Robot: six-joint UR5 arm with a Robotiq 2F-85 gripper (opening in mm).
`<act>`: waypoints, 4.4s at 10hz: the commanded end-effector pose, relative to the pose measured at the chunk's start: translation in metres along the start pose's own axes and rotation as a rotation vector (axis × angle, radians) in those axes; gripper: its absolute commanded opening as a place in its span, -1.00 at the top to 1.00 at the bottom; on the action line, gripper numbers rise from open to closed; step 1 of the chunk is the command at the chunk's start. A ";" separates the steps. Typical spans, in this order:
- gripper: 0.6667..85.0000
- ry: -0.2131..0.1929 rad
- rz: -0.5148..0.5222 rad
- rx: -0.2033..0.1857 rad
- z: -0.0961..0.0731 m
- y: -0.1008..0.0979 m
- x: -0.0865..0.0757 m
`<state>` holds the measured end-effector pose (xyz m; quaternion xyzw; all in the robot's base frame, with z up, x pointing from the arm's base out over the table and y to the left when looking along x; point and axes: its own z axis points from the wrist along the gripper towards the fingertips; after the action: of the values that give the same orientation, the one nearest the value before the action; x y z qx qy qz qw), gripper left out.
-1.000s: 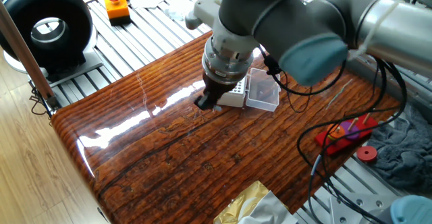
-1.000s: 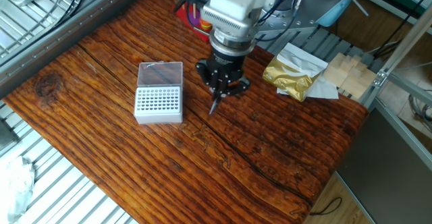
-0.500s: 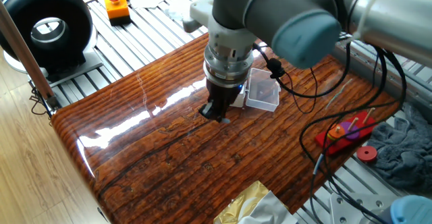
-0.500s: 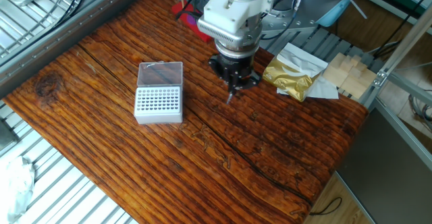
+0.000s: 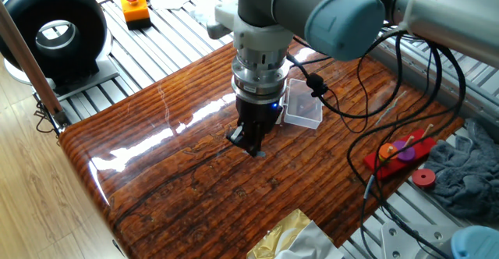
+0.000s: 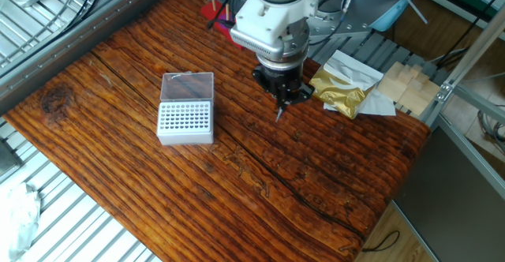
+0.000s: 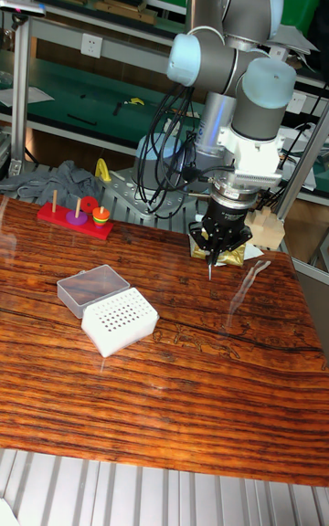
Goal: Insert a medium pipette tip into the holder for medium pipette tips
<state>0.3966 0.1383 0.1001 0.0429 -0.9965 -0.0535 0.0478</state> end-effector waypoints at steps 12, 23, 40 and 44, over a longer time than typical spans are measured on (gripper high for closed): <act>0.99 0.074 0.018 -0.023 -0.001 0.009 0.019; 0.99 0.077 -0.008 0.014 0.009 -0.007 0.011; 0.99 0.163 0.032 0.021 0.012 -0.008 0.030; 0.99 0.198 0.038 0.094 0.010 -0.028 0.038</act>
<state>0.3630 0.1135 0.0887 0.0361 -0.9899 -0.0103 0.1367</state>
